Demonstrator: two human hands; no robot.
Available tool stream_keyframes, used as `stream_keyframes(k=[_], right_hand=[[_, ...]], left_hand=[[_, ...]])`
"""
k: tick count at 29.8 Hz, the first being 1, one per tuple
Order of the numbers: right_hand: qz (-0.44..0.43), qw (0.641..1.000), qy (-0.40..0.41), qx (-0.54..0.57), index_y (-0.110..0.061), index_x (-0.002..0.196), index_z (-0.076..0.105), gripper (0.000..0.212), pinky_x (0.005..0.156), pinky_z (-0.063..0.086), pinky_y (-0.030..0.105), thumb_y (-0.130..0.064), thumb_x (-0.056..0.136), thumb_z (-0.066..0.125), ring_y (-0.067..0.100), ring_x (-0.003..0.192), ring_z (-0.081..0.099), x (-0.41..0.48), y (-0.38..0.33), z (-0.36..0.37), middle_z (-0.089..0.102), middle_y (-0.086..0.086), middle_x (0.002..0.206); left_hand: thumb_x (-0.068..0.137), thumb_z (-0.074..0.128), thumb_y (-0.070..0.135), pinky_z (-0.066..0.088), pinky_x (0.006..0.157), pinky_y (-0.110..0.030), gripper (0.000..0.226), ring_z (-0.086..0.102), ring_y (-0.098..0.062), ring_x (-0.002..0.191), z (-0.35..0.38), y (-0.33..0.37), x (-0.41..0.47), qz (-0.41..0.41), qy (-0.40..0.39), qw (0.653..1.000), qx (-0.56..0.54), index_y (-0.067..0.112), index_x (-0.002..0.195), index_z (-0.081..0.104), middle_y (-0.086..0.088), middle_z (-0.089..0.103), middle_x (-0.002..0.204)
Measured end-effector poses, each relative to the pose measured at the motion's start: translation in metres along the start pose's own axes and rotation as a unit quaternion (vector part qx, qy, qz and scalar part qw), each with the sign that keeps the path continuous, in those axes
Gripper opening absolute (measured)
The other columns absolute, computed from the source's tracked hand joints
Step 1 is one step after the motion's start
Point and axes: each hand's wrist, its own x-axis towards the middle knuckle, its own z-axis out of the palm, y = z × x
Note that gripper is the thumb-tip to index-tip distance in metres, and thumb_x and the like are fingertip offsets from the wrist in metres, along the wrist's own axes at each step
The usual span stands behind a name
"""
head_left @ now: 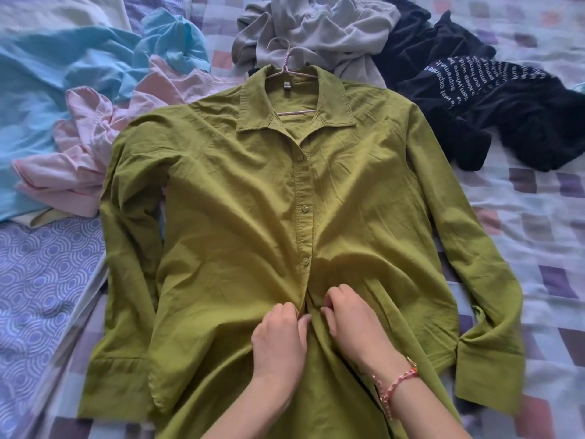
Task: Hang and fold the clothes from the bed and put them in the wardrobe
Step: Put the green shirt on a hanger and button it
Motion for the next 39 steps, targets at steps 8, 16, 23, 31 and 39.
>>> stream_keyframes(k=[8, 16, 23, 31, 39], right_hand=[[0.082, 0.978, 0.068, 0.181, -0.019, 0.068, 0.057, 0.018, 0.057, 0.039, 0.012, -0.007, 0.078, 0.066, 0.009, 0.061, 0.057, -0.031, -0.001, -0.003, 0.063, -0.004, 0.066], [0.167, 0.884, 0.059, 0.432, -0.014, 0.074, 0.069, 0.016, 0.061, 0.053, 0.023, 0.001, 0.080, 0.068, 0.006, 0.058, 0.062, -0.036, 0.006, -0.003, 0.069, 0.002, 0.065], [0.167, 0.844, 0.087, 0.502, -0.010, 0.077, 0.070, 0.020, 0.054, 0.050, 0.018, 0.007, 0.083, 0.062, 0.006, 0.053, 0.057, -0.043, 0.001, 0.003, 0.067, 0.002, 0.062], [0.111, 0.916, 0.142, 0.357, -0.021, 0.073, 0.067, 0.022, 0.061, 0.051, 0.015, 0.000, 0.079, 0.068, 0.005, 0.063, 0.064, -0.045, -0.004, 0.007, 0.069, -0.005, 0.066], [0.085, 0.934, 0.142, 0.316, -0.021, 0.076, 0.067, 0.021, 0.061, 0.046, 0.009, 0.000, 0.080, 0.067, 0.003, 0.067, 0.063, -0.044, -0.001, 0.010, 0.068, -0.009, 0.070]], left_hand=[[0.087, 0.062, 0.037, 0.031, 0.055, -0.022, 0.033, 0.042, -0.010, 0.057, -0.005, 0.028, -0.016, -0.118, -0.020, 0.948, -0.295, 0.020, 0.063, 0.046, 0.003, 0.051, 0.062], [0.088, 0.062, 0.012, 0.042, 0.058, -0.008, 0.023, 0.056, 0.003, 0.066, -0.003, 0.035, -0.022, -0.169, -0.037, 0.896, -0.409, 0.025, 0.070, 0.056, 0.005, 0.063, 0.068], [0.087, 0.063, 0.012, 0.050, 0.061, -0.021, 0.020, 0.058, -0.004, 0.060, -0.002, 0.033, -0.028, -0.191, -0.021, 0.882, -0.431, 0.023, 0.071, 0.062, 0.003, 0.066, 0.066], [0.087, 0.061, 0.010, 0.055, 0.068, -0.030, 0.016, 0.062, -0.009, 0.065, 0.001, 0.038, -0.028, -0.217, -0.004, 0.872, -0.439, 0.019, 0.075, 0.063, 0.001, 0.067, 0.068], [0.086, 0.063, 0.008, 0.055, 0.064, -0.028, 0.018, 0.064, -0.011, 0.063, 0.004, 0.031, -0.031, -0.171, 0.009, 0.882, -0.439, 0.020, 0.072, 0.064, 0.005, 0.068, 0.068]])
